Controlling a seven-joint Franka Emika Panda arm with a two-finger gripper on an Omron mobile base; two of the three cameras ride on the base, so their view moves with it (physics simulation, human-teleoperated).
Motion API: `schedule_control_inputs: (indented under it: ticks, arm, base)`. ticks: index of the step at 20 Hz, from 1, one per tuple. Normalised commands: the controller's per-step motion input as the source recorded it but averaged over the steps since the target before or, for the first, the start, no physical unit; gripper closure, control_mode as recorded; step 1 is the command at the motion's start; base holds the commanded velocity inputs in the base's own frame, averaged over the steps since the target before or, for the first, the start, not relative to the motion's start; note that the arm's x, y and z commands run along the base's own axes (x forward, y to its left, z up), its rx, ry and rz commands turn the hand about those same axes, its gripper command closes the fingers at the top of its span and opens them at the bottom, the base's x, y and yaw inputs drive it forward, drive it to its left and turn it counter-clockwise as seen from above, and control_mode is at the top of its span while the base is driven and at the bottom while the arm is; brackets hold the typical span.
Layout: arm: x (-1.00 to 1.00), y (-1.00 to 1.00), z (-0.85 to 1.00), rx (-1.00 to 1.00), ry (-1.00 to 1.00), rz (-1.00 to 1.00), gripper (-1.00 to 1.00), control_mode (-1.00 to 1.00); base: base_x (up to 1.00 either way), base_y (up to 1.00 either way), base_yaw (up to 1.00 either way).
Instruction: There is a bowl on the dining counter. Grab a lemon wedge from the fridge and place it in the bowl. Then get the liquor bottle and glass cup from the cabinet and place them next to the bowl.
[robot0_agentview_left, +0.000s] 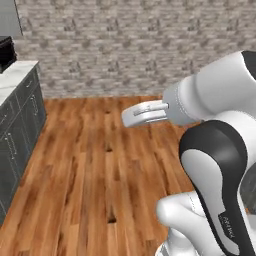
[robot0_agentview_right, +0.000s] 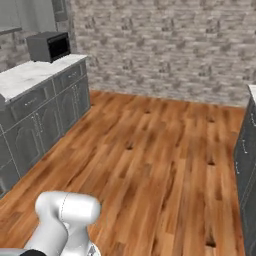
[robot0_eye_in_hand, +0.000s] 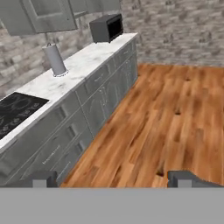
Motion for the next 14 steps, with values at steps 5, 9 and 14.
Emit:
schedule_control_inputs:
  ticks: [5, 9, 14]
  arm:
    - [0.00, 0.00, 0.00, 0.00, 0.00, 0.00, -1.00, 1.00]
    - [0.00, 0.00, 0.00, 0.00, 0.00, 0.00, -1.00, 1.00]
    - [0.00, 0.00, 0.00, 0.00, 0.00, 0.00, -1.00, 1.00]
  base:
    - [0.99, -0.24, 0.52]
    - [0.85, -0.33, 0.51]
    - [0.69, -0.50, 0.41]
